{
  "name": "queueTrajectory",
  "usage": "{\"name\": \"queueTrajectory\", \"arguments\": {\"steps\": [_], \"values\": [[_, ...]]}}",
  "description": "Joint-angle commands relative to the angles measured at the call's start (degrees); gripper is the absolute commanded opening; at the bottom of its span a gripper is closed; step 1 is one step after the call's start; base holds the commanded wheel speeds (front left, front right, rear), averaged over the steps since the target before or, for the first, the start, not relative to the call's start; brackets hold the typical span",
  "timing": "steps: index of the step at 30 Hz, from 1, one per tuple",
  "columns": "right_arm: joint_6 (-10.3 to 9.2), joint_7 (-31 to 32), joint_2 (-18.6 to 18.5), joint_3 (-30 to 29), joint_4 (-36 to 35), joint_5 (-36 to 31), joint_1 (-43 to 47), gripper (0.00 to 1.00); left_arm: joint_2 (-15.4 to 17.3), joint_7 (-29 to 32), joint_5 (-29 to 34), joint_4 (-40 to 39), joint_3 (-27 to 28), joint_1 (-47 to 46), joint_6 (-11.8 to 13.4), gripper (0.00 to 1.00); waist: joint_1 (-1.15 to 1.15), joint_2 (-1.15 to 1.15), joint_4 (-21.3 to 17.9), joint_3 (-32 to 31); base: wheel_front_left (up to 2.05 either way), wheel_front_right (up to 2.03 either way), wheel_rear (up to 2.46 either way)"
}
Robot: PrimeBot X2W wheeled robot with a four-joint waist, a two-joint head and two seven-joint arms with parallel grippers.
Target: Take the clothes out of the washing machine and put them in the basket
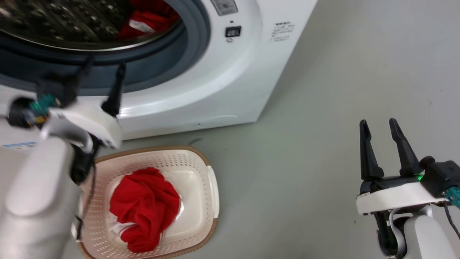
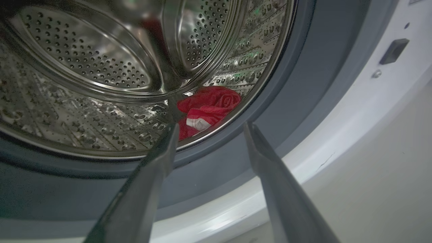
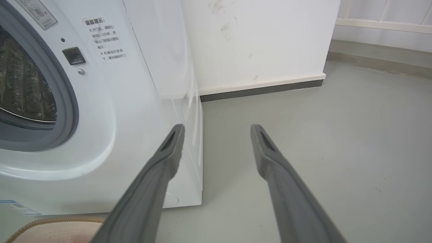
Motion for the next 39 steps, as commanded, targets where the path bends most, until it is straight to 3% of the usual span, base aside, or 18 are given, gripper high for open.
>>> {"name": "queueTrajectory", "arguments": {"steps": [1,7,15,19,26,30,35,39], "values": [[-0.04,-0.14,0.02,0.49,-0.50,0.61,-1.05,1.00,1.59,1.94,-0.21,-0.99,0.60,-2.48,-0.18,1.00,0.01,0.00,-3.09,3.56,0.00,0.00,0.00],[-0.04,-0.14,0.02,1.75,-1.36,3.88,-2.21,1.00,7.93,15.37,-2.02,-2.99,1.81,-12.71,-0.89,1.00,0.01,0.00,-7.77,10.38,0.00,0.00,0.00],[-0.04,-0.14,0.06,6.29,-1.59,9.11,-4.09,1.00,15.07,33.71,-5.55,1.64,1.59,-28.53,-1.59,1.00,0.01,0.00,-14.20,18.10,0.00,0.00,0.00],[-0.04,-0.14,0.04,8.63,-1.78,11.14,-3.78,1.00,15.61,41.38,-9.12,4.83,2.55,-36.21,-1.76,1.00,0.01,0.00,-16.96,20.51,0.00,0.00,0.00],[-0.04,-0.14,0.05,11.86,-2.52,13.46,-4.24,1.00,16.43,50.73,-7.69,9.68,0.17,-47.49,-1.20,1.00,0.01,0.00,-19.94,24.30,0.00,0.00,0.00],[-0.04,-0.14,0.06,12.09,-3.10,14.44,-3.00,1.00,17.05,55.77,-6.33,13.12,-2.73,-50.31,-1.35,1.00,0.01,0.00,-19.93,25.17,0.00,0.00,0.00],[-0.04,-0.14,0.05,12.50,-3.73,15.17,-2.03,1.00,15.57,61.53,-7.36,18.30,-4.66,-51.39,-1.50,1.00,0.01,0.00,-19.47,26.67,0.00,0.00,0.00],[-0.04,-0.14,0.05,12.24,-4.09,15.26,-1.95,1.00,15.44,62.67,-7.53,20.05,-5.36,-51.19,-1.52,1.00,0.01,0.00,-19.26,27.17,0.00,0.00,0.00]]}}
